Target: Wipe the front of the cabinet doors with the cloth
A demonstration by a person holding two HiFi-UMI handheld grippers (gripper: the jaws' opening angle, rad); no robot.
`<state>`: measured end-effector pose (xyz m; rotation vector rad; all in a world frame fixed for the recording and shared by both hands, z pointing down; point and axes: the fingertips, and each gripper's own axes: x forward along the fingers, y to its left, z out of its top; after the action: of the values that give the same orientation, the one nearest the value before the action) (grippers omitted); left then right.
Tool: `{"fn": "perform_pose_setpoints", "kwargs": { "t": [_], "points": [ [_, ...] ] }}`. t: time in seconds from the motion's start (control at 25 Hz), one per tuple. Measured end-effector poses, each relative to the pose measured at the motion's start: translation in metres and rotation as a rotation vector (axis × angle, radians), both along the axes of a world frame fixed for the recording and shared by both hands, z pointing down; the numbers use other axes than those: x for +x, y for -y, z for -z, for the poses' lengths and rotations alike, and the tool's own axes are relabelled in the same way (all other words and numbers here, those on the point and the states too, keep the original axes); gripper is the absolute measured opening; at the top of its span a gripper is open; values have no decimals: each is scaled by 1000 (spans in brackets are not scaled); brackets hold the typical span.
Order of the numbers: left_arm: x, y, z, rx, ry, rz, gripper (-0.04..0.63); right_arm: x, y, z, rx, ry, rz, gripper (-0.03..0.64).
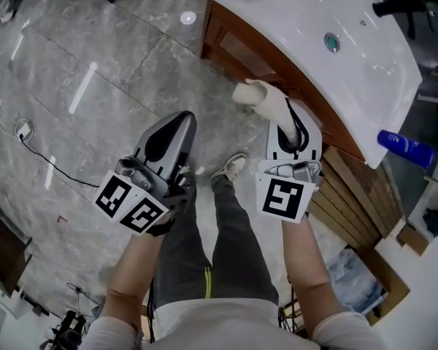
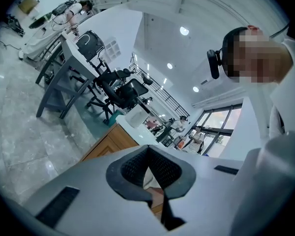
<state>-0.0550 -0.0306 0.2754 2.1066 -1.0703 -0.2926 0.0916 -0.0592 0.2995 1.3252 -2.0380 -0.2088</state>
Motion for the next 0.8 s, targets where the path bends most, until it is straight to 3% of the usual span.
{"fn": "perform_pose_setpoints", "kwargs": {
  "t": [0.44, 0.8],
  "points": [
    [-28, -7, 99, 32, -18, 38, 15, -23, -13, 102, 40, -15, 47, 72],
    [-35, -10, 146, 46, -25, 23, 15, -36, -17, 151, 55, -19, 54, 71]
  ]
}}
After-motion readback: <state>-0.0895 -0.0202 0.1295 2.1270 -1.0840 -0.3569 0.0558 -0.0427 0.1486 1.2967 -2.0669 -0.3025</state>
